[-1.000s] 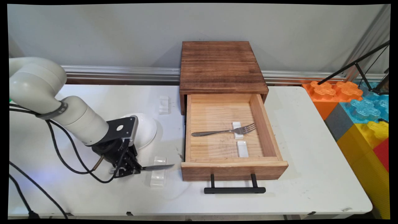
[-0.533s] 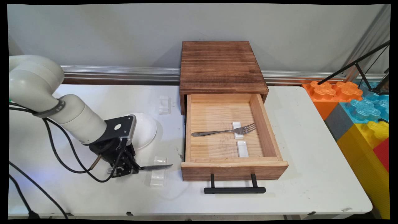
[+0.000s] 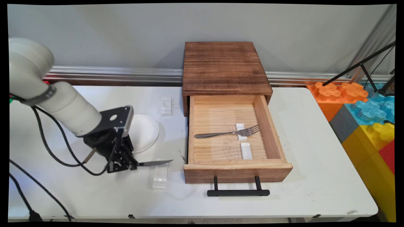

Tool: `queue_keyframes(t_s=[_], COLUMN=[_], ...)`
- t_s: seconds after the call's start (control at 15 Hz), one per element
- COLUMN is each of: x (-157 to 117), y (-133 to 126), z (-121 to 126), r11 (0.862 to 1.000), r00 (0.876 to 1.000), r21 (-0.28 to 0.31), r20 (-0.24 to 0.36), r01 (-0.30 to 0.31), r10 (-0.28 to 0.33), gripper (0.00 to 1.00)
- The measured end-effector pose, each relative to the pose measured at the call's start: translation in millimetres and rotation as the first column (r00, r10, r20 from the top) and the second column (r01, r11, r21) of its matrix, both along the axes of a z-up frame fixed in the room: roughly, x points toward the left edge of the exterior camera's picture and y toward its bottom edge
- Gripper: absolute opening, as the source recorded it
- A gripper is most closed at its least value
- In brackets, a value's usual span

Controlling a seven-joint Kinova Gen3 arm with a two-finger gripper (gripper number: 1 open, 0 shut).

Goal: Place the picked object into the drawer

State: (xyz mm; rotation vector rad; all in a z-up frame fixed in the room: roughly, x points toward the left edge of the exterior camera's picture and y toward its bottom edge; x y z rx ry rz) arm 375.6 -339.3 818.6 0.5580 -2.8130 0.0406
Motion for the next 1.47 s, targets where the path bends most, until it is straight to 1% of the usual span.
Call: queue_keyframes(t_s=[0.47, 0.8, 1.07, 1.47], x=[2, -6, -24, -56], y=[-14, -27, -42, -61], z=[54, 80, 102, 119], r11=[1.000, 0.999, 0.999, 0.999], r00=[1.000, 0.999, 0.998, 0.995], r21=[-0.005, -0.013, -0.024, -0.033], r20=[0.000, -0.017, -0.051, -0.095], r01=[-0.026, -0.030, -0.026, -0.021], r10=[0.026, 0.030, 0.025, 0.018], gripper=[0.00, 0.00, 0.00, 0.00])
